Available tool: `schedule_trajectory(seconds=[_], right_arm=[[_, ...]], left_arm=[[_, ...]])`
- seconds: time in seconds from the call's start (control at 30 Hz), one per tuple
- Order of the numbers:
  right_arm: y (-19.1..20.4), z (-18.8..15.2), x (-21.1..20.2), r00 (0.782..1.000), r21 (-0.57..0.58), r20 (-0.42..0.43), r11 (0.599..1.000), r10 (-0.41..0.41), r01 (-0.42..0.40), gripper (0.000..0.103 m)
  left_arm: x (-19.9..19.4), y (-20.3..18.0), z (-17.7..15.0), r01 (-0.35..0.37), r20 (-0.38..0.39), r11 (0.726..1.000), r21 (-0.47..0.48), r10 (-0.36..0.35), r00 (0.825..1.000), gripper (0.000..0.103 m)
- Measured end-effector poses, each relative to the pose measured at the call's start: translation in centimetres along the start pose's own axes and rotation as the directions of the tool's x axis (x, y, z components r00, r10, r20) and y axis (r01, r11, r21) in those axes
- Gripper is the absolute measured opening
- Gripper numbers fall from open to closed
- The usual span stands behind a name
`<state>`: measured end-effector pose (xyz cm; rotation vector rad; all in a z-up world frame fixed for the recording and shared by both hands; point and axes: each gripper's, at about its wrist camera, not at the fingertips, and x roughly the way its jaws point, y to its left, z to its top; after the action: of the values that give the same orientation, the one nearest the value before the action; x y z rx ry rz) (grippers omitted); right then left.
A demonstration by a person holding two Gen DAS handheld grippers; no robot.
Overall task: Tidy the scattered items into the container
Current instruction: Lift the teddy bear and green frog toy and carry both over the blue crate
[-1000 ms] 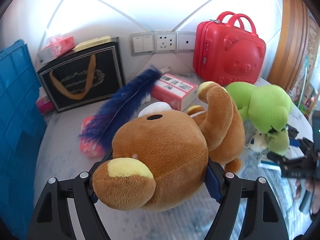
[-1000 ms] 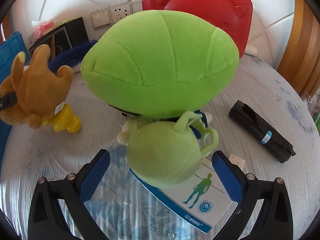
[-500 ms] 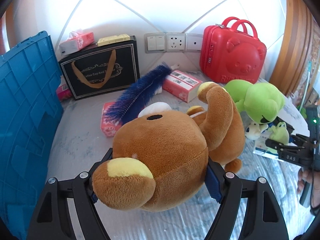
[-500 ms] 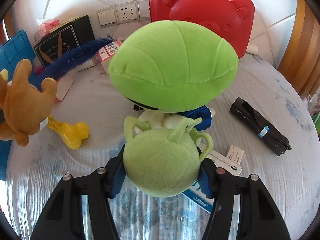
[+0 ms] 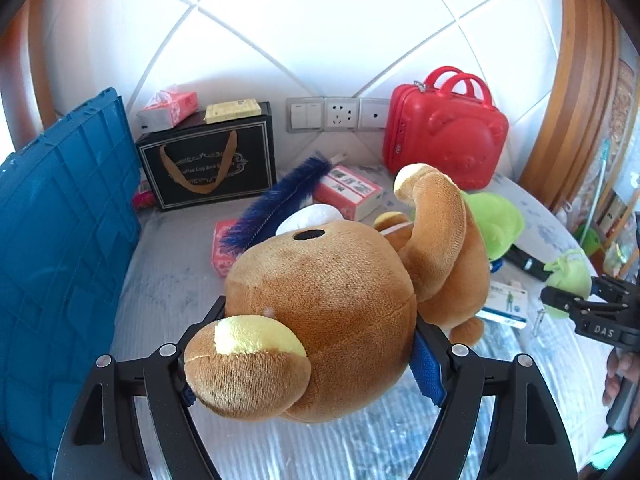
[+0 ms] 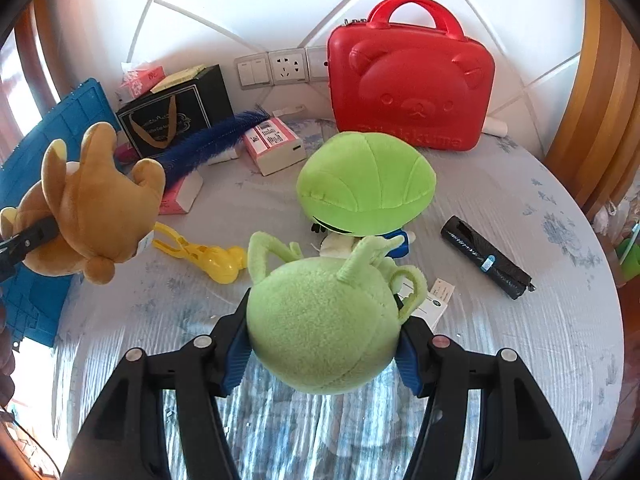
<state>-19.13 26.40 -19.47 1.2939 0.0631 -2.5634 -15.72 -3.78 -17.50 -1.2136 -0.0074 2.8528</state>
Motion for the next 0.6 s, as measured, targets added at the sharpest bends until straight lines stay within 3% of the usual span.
schedule_trajectory(seconds=[0.6], right_arm=[[0.4,-1.9,-14.5,0.998,0.003,0.06,1.0,-0.017,0.017,0.059]], left_arm=[[-11.5,-2.6,-0.5,0.017,0.076,0.999,-0.03,-0.014,0.997,0.08]])
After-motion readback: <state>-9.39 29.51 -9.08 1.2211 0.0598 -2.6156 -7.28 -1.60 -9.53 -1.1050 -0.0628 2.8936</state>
